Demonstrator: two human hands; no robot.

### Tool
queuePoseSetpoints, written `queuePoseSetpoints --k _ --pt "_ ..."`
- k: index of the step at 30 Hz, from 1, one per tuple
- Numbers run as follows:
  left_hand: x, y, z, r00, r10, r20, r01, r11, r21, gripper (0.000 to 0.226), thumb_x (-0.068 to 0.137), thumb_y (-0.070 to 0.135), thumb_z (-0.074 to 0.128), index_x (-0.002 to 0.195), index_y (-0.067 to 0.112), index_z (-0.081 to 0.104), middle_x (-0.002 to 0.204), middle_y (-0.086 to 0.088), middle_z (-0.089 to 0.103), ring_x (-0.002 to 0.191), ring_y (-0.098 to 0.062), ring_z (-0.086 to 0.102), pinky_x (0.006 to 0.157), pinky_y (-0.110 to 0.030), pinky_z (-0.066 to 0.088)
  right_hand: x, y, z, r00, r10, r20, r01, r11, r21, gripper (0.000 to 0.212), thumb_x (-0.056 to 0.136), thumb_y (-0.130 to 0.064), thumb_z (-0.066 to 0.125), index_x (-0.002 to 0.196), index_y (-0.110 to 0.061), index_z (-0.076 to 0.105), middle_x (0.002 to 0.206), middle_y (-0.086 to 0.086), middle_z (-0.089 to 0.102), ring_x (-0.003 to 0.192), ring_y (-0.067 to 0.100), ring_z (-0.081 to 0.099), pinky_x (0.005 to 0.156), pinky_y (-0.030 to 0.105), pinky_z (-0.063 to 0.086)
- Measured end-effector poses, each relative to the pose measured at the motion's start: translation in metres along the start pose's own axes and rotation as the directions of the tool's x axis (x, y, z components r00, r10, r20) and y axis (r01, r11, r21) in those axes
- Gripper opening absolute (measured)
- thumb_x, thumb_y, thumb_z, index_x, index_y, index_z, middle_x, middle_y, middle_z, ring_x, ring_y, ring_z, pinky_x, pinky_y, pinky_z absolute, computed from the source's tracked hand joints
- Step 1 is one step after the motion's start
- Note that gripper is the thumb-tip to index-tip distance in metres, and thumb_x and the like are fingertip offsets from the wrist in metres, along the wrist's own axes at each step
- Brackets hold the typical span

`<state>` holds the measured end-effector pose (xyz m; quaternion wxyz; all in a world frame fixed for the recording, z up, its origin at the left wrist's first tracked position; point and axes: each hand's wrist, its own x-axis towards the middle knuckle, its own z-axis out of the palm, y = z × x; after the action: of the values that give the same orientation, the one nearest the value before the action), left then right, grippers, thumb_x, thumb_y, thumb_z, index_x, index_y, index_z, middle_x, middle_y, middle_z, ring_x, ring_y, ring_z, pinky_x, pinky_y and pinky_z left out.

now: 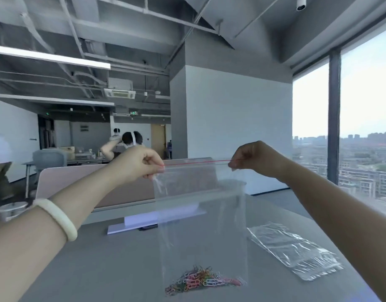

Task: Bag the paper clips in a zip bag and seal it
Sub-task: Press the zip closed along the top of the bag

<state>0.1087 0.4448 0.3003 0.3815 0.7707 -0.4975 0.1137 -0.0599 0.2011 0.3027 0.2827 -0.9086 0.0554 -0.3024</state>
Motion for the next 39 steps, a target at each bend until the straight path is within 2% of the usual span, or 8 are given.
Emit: queuePoseSetpoints --k 2,8,12,15,18,26,35,39 --pt "-0.004 -0.018 0.007 1.0 -0.024 -0.006 0.025 0.999 0.024 0.018 0.078 0.01 0.07 0.067 0.022 0.063 0.056 0.045 0.057 0.053 0.003 0.06 0.06 -0.016 0.051 0.01 0.01 0.022 1.0 -0.022 0.01 0.022 1.0 0.004 0.016 0.08 -0.011 0.07 0.065 -0.013 0.065 0.067 -0.007 0.065 0.052 -0.01 0.054 0.055 0.004 0.039" --pt "-0.008 -0.055 0.033 0.998 -0.06 0.006 0.059 0.993 0.098 0.026 0.083 0.012 0.065 0.064 0.028 0.057 0.065 0.009 0.062 0.057 0.0 0.054 0.063 -0.018 0.043 0.021 0.043 0.052 0.997 -0.009 0.078 0.008 1.0 0.012 0.019 0.078 -0.011 0.072 0.064 -0.023 0.067 0.063 -0.011 0.067 0.06 0.0 0.055 0.071 0.019 0.047" --pt "-0.009 -0.065 0.047 0.996 -0.076 0.055 0.072 0.994 0.082 0.023 0.082 0.012 0.067 0.066 0.025 0.057 0.065 0.007 0.062 0.05 0.008 0.055 0.052 -0.006 0.043 0.022 0.05 0.046 0.982 0.094 0.163 -0.06 0.977 -0.203 0.008 0.077 -0.014 0.073 0.08 -0.021 0.071 0.079 -0.004 0.07 0.079 0.005 0.064 0.066 0.006 0.046" --pt "-0.01 -0.074 0.055 0.992 -0.097 0.075 0.09 0.992 0.094 0.024 0.08 0.013 0.069 0.064 0.027 0.057 0.064 0.009 0.06 0.049 0.006 0.053 0.051 -0.005 0.041 0.027 0.022 0.064 0.987 0.102 0.128 -0.05 0.93 -0.364 0.044 0.07 -0.038 0.077 0.11 -0.026 0.066 0.113 -0.008 0.065 0.113 0.015 0.054 0.101 0.03 0.04" --pt "-0.011 -0.077 0.054 0.992 -0.102 0.075 0.096 0.992 0.081 0.027 0.079 0.011 0.07 0.063 0.028 0.057 0.062 0.011 0.059 0.048 0.007 0.052 0.05 -0.004 0.04 0.032 -0.024 0.112 0.966 -0.046 0.256 0.145 0.913 -0.382 0.053 0.071 -0.048 0.073 0.12 -0.03 0.06 0.129 -0.011 0.056 0.124 0.015 0.042 0.107 0.035 0.028" --pt "-0.021 -0.081 0.04 0.986 -0.133 0.099 0.125 0.989 0.082 0.008 0.076 0.012 0.074 0.083 0.012 0.07 0.066 0.004 0.062 0.046 0.009 0.052 0.051 -0.004 0.041 0.05 -0.039 0.159 0.933 -0.144 0.33 0.253 0.914 -0.318 0.016 0.082 -0.027 0.063 0.089 -0.019 0.075 0.083 -0.011 0.062 0.088 0.011 0.056 0.097 0.04 0.043" --pt "-0.024 -0.083 0.04 0.988 -0.142 0.063 0.13 0.979 0.155 0.004 0.08 0.012 0.068 0.077 0.01 0.066 0.064 0.005 0.058 0.057 -0.012 0.05 0.057 -0.021 0.043 0.05 -0.04 0.17 0.944 -0.186 0.274 0.275 0.901 -0.335 0.016 0.083 -0.023 0.057 0.084 -0.029 0.072 0.077 -0.015 0.063 0.084 0.008 0.056 0.093 0.034 0.042" --pt "-0.025 -0.086 0.04 0.989 -0.13 0.068 0.119 0.982 0.145 0.01 0.079 0.011 0.069 0.074 0.016 0.063 0.062 0.009 0.054 0.046 -0.002 0.047 0.047 -0.007 0.037 0.05 -0.038 0.169 0.942 -0.17 0.291 0.255 0.923 -0.287 0.012 0.082 -0.027 0.061 0.086 -0.029 0.073 0.072 -0.019 0.058 0.083 0.007 0.052 0.094 0.034 0.041"
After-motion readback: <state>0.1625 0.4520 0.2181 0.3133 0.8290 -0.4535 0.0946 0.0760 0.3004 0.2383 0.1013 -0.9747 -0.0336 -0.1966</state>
